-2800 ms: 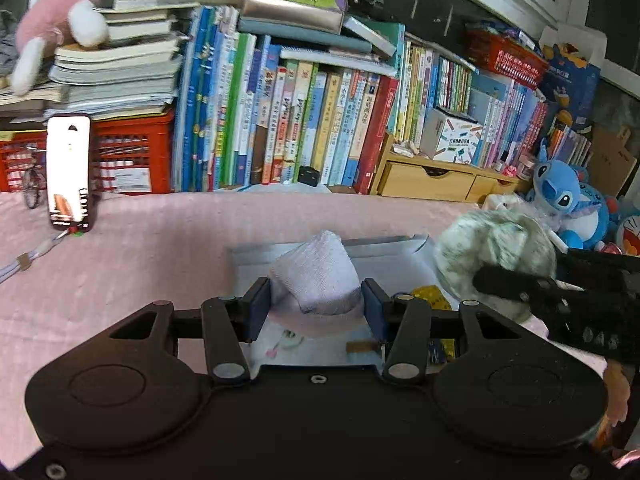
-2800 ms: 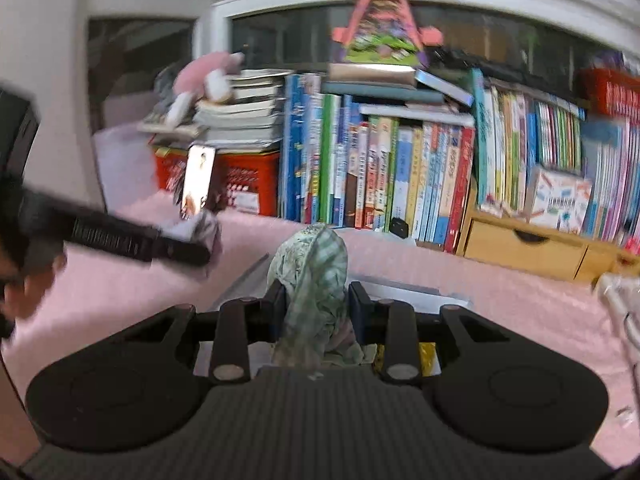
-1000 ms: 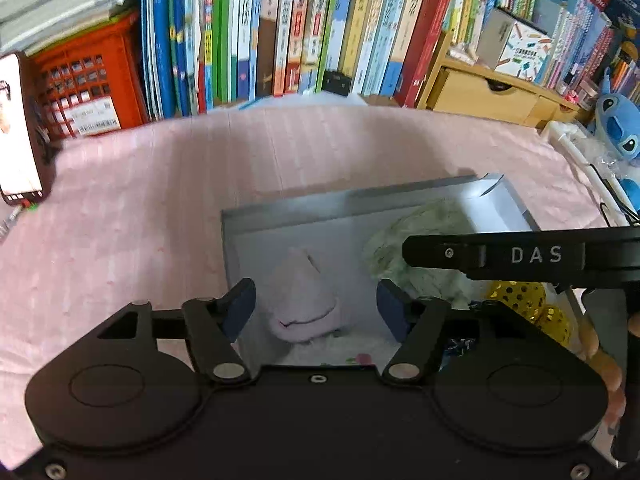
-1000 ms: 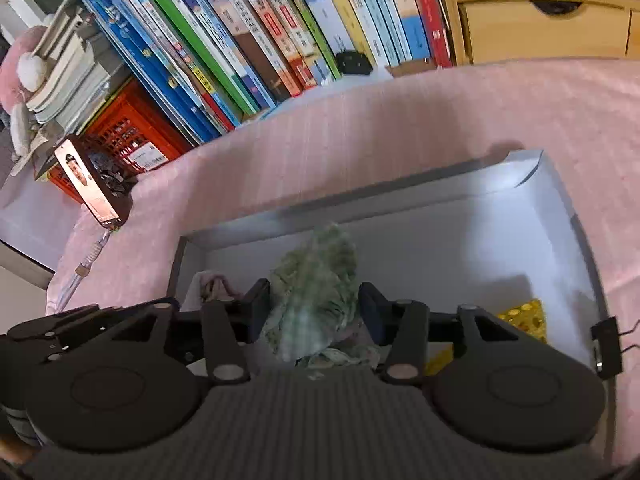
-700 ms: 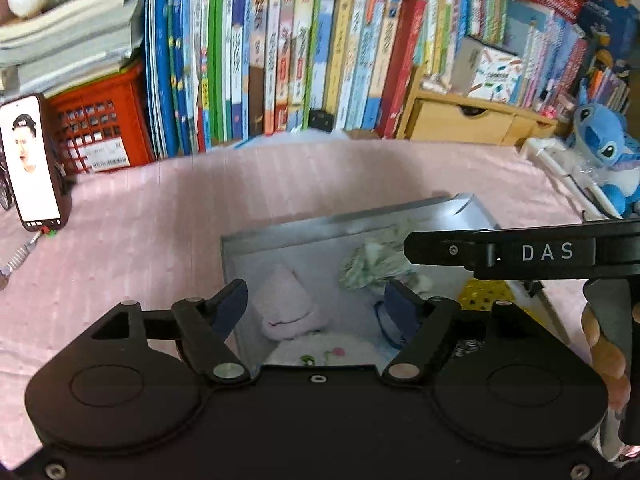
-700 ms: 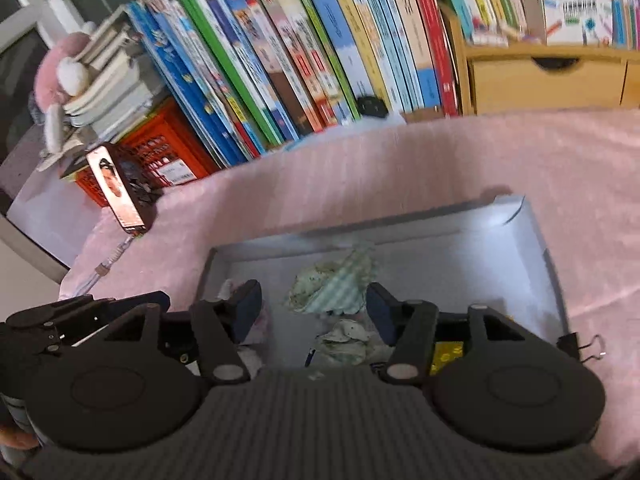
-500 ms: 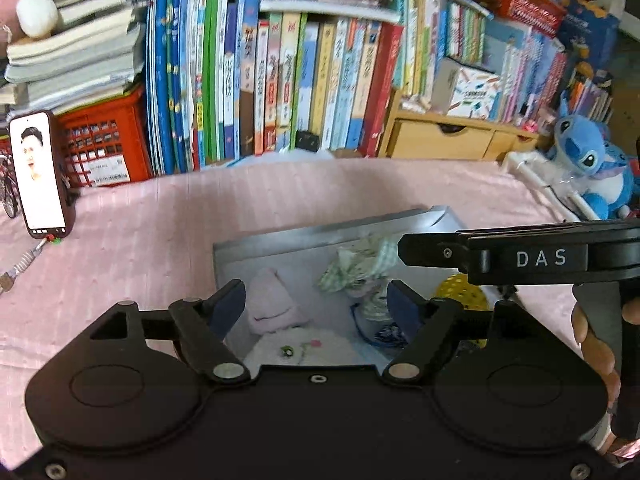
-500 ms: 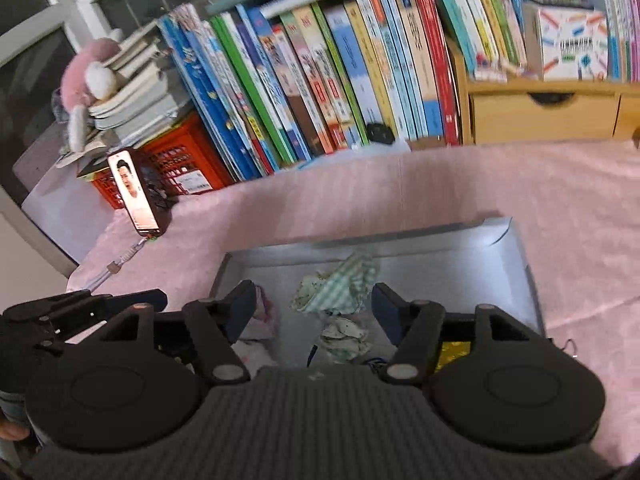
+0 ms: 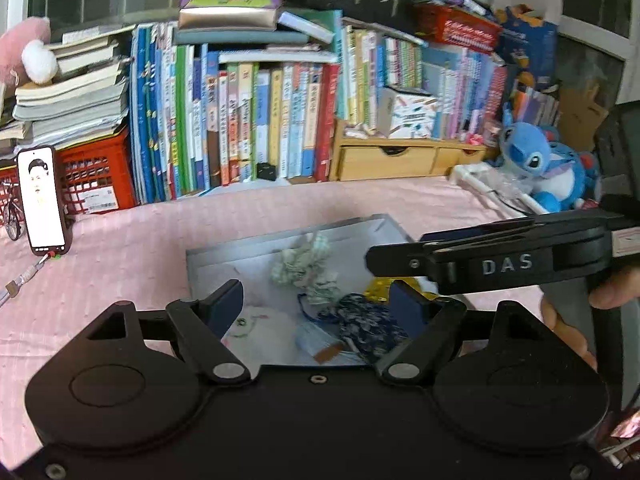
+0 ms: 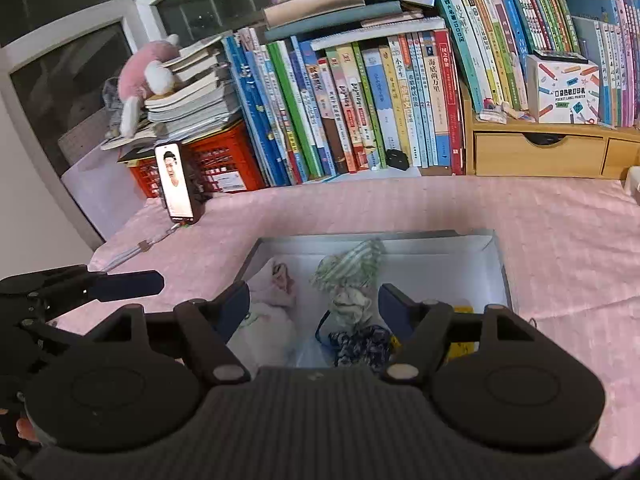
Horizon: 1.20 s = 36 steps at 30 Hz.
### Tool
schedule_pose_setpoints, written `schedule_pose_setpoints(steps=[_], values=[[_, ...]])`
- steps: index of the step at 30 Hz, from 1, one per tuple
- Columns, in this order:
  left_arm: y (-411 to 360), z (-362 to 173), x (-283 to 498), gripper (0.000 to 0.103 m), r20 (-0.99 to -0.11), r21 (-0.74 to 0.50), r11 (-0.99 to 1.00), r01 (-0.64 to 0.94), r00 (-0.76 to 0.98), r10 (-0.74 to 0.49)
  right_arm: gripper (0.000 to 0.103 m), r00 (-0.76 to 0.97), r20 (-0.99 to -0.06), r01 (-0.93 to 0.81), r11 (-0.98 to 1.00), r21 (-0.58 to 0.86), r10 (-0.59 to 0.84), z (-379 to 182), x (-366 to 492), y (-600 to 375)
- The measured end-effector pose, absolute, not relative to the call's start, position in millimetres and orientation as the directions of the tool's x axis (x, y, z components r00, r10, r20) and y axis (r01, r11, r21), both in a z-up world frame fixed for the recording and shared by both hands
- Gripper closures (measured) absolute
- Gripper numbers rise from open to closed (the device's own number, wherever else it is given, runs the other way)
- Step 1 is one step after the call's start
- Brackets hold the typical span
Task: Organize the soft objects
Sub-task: 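Withdraw both open tools from the tray toward the paper cups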
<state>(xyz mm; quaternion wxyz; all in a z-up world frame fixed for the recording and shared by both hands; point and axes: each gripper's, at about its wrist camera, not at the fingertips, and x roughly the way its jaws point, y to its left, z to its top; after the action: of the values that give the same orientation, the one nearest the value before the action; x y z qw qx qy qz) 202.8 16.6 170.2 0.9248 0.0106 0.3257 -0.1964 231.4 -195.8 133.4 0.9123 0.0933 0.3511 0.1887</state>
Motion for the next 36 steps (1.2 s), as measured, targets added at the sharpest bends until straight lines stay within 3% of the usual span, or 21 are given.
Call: schedule_pose_setpoints(steps=[7,22,31,36], values=[[9.1,178.7,152.1,0.018,-0.498,-0.024,0.927,0.374,0.8,-0.336,0.02,0.699,-0.549,-0.317,0.886,0.338,0.459,140.1,198.6,-205.8],[-3.3,146.5,76.0,0.017,-0.397,-0.086,0.933,0.351,0.847,-0.355,0.019,0.772,-0.435,-0.361,0.883,0.3,0.463,144.6,141.0,-225.7],[-18.0,111.2,33.1,0.017,-0.354,-0.132,0.941,0.312,0.872,-0.339,0.018,0.87,-0.335,-0.301,0.928,0.22,0.362,133.2,87.1,-247.5],[-27.8,95.1,22.7,0.017,-0.357,-0.088,0.959,0.27,0.89,-0.284,0.017,0.91,-0.29,-0.249,0.951,0.186,0.295,121.4,59.2,-260.9]])
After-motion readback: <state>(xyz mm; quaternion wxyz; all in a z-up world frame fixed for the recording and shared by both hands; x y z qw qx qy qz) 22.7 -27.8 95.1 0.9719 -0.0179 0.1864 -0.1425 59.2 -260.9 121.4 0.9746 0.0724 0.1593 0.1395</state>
